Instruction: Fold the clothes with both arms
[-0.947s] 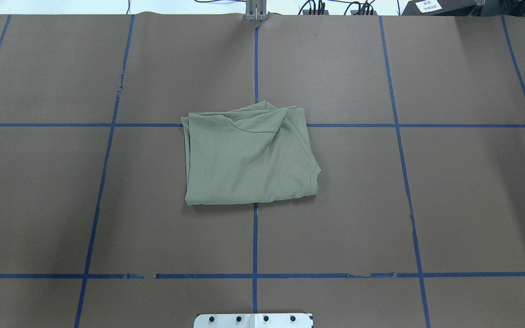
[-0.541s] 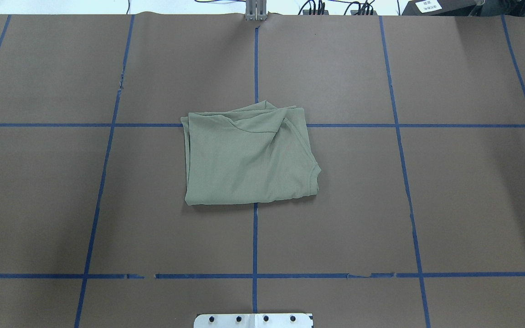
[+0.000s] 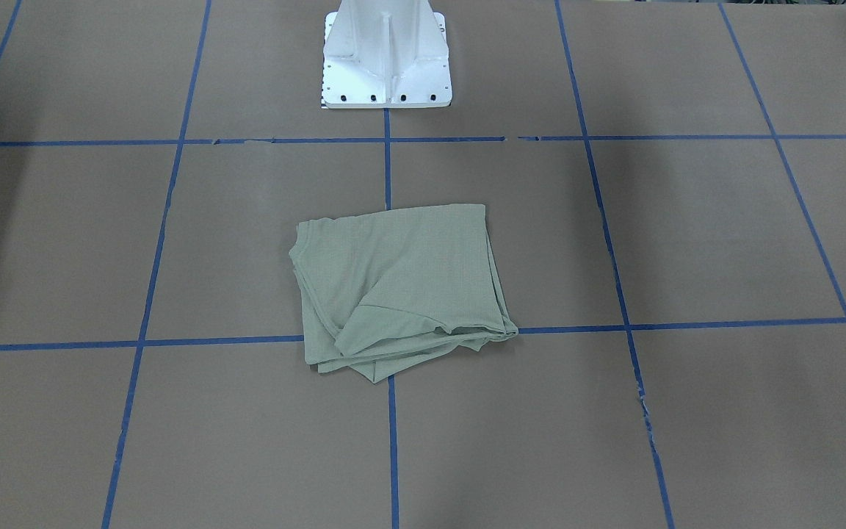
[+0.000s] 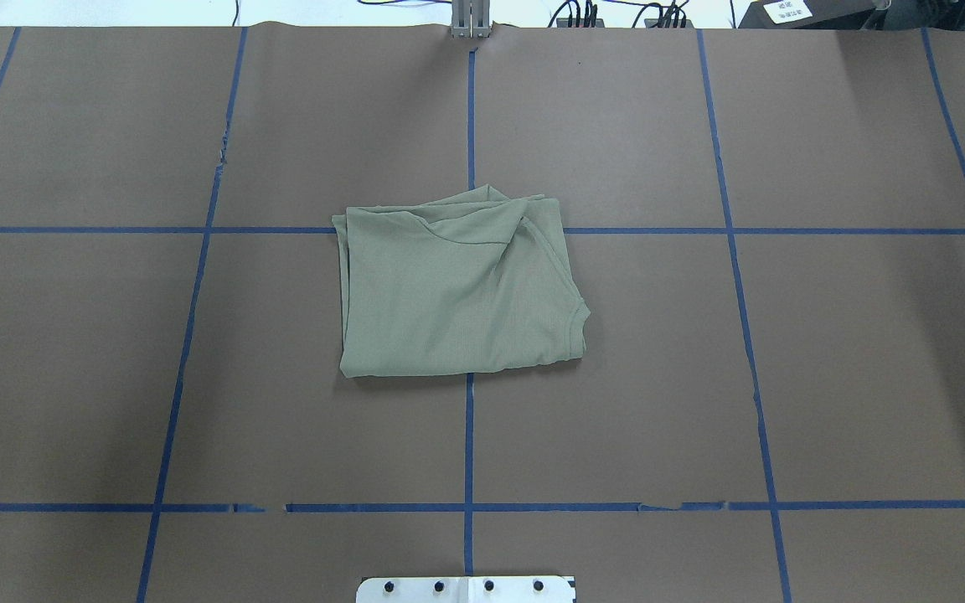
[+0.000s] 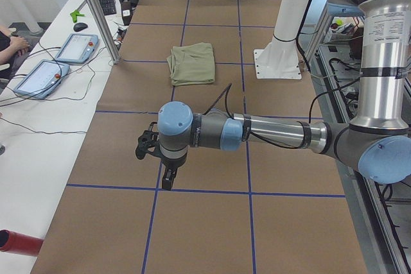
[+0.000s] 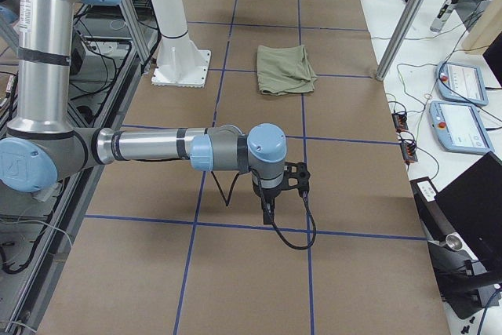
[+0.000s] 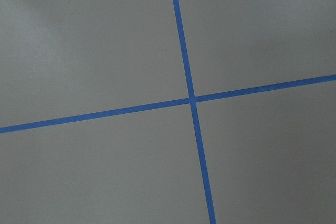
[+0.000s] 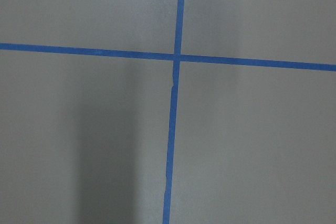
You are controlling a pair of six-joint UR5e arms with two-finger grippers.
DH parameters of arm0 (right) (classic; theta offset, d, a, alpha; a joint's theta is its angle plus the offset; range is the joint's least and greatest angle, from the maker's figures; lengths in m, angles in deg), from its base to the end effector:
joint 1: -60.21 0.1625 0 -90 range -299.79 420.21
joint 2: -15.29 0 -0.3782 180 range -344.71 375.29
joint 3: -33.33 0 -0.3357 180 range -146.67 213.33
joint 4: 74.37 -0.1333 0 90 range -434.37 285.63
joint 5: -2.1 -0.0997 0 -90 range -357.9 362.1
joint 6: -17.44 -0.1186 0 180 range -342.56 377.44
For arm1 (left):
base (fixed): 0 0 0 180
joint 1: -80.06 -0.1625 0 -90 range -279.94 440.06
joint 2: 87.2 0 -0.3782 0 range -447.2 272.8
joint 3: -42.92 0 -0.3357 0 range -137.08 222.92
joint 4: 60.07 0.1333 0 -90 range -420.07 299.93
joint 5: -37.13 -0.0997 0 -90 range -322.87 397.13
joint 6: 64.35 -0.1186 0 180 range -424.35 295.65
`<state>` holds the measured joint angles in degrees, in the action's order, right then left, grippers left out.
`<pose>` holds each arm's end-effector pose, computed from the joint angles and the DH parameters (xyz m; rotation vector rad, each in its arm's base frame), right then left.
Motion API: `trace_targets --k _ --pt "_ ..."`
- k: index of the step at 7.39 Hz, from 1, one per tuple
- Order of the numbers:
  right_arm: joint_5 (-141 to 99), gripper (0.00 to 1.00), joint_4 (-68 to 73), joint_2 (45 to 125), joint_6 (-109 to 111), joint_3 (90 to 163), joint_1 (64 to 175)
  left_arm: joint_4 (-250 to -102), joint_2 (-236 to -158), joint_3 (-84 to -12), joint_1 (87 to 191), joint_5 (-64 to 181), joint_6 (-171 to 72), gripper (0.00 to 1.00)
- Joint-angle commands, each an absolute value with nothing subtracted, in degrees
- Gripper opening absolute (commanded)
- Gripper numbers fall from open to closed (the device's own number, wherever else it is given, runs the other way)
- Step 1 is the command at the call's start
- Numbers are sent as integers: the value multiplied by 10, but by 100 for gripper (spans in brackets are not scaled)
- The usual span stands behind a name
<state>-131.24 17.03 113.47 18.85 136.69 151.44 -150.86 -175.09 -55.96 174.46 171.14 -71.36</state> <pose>0.0602 -0.3845 0.5860 0.0802 -0.7545 -0.0279 -0.0837 -0.4243 0.5723 0.2011 0.7509 0.0939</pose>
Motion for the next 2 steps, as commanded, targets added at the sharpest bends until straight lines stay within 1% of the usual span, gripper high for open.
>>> trace_targets --k 1,2 --pt "-1312 100 170 1135 188 1366 1514 -1509 -1751 -560 1745 1711 -714 100" --pt "-1312 100 170 1135 188 1366 1514 -1509 -1750 -560 1745 1711 -714 100"
